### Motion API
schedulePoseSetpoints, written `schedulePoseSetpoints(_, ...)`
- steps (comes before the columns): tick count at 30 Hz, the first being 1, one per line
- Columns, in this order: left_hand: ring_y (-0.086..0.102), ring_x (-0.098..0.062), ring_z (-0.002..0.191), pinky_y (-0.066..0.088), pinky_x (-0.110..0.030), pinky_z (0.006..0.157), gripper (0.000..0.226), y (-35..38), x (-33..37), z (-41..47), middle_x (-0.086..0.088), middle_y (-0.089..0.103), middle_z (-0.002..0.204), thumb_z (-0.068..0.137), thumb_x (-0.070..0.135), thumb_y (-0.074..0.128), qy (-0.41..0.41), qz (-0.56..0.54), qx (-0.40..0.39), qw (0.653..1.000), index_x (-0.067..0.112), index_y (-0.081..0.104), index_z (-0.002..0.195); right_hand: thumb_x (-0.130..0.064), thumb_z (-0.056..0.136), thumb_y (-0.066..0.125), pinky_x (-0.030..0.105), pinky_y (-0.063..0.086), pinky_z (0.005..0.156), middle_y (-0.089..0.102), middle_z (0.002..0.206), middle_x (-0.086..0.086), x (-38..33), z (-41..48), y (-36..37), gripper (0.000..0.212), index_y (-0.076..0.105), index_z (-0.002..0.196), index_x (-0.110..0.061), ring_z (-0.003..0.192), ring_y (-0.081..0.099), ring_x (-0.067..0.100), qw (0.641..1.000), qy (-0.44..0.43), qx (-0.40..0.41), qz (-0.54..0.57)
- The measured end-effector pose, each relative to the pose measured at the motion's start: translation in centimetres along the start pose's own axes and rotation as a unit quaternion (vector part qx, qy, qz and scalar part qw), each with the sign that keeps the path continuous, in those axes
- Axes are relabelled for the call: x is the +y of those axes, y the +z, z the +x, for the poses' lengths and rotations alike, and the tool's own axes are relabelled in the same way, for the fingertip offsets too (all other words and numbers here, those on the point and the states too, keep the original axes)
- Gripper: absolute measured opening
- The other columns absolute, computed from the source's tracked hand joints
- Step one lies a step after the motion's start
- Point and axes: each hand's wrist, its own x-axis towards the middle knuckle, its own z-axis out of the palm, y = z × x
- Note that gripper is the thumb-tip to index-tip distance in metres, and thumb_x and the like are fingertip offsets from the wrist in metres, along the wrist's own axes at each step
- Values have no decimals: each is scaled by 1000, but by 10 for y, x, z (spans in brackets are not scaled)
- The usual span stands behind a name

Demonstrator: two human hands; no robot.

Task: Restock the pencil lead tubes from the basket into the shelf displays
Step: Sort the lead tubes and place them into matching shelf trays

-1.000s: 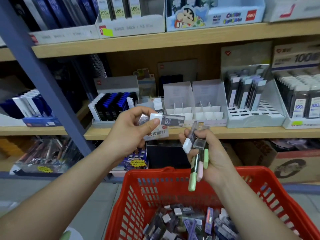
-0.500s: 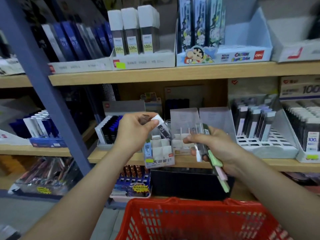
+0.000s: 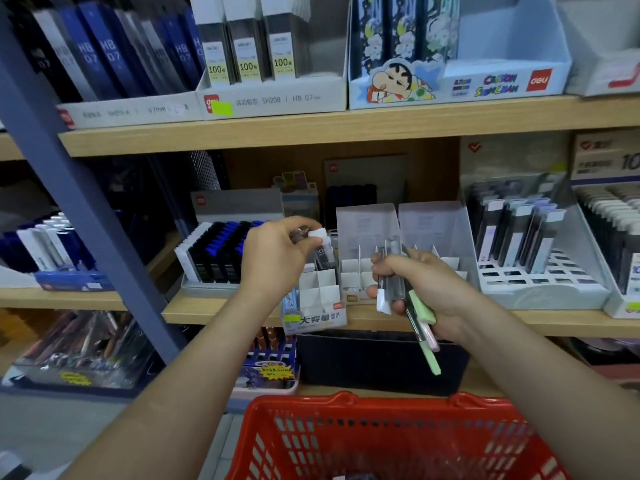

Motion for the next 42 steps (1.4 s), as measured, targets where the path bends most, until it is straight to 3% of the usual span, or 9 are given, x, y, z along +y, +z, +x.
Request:
schedulePoseSetpoints(7, 58, -7, 83, 53, -29, 78, 19, 3, 3, 3, 6, 70, 96, 86, 27, 70, 56, 65, -22, 996, 26, 71, 105, -1, 86, 67, 18, 44, 39, 69, 76, 9, 3, 4, -3, 19, 64, 103, -8, 73, 70, 20, 999, -10, -30, -8)
schedulePoseSetpoints(15, 65, -9, 82, 58, -36, 77, 16, 4, -3, 6, 8, 69, 87, 80, 25, 77, -21, -14, -60, 998, 27, 73, 96, -8, 84, 71, 18, 44, 36, 73, 80, 10, 1, 3, -3, 17, 65, 100, -9, 71, 72, 21, 999, -6, -39, 8)
schedulePoseSetpoints(22, 58, -6, 83, 43, -19, 72, 20, 13, -9, 1, 9, 66, 92, 79, 27, 78, -5, 74, -80, 994, 23, 73, 98, -12, 81, 75, 18, 43, 38, 73, 79, 6, 4, 8, -3, 19, 68, 98, -10, 71, 67, 20, 999, 4, -36, -16)
schedulePoseSetpoints(25, 58, -7, 80, 45, -23, 68, 16, 14, -6, 2, 15, 61, 81, 80, 31, 76, 11, 121, -78, 990, 26, 68, 93, -11, 81, 74, 18, 45, 40, 75, 83, 7, 6, 10, -2, 21, 67, 101, -8, 64, 68, 13, 999, 4, -36, -14)
schedulePoseSetpoints(32, 56, -16, 93, 42, -28, 70, 20, 14, -9, 6, 2, 63, 100, 86, 36, 70, 77, 182, -64, 978, 24, 72, 101, -9, 81, 74, 18, 45, 40, 75, 82, 6, 6, 17, -1, 19, 67, 99, -8, 65, 69, 15, 1000, 9, -9, 28)
schedulePoseSetpoints(35, 57, -8, 85, 43, -23, 70, 20, 9, 0, 5, 6, 67, 93, 91, 36, 62, 66, 114, -43, 990, 22, 71, 102, -10, 81, 75, 18, 44, 38, 74, 82, 10, 5, 19, 0, 20, 67, 99, -6, 58, 66, 15, 997, 14, 5, 70)
schedulePoseSetpoints(37, 58, -8, 72, 44, -22, 61, 24, 5, 12, 2, 6, 69, 84, 95, 38, 55, -22, -55, -77, 995, 18, 65, 104, -12, 81, 75, 17, 43, 36, 73, 80, 11, 5, 21, 0, 26, 66, 104, -3, 53, 63, 13, 995, 18, 16, 102)
schedulePoseSetpoints(40, 46, -14, 55, 32, -21, 45, 29, -2, 33, -7, -11, 67, 73, 101, 38, 43, -218, -422, -180, 861, 11, 52, 100, -16, 80, 75, 15, 43, 36, 69, 77, 11, 3, 21, 0, 36, 63, 110, 0, 50, 61, 12, 991, 20, 4, 130)
schedulePoseSetpoints(42, 44, -15, 54, 34, -22, 46, 31, -2, 38, -12, -13, 64, 71, 103, 37, 39, -250, -524, -193, 791, 11, 52, 93, -18, 75, 76, 17, 47, 41, 69, 84, 13, 3, 20, 0, 49, 62, 116, 3, 56, 62, 15, 991, 17, -34, 126)
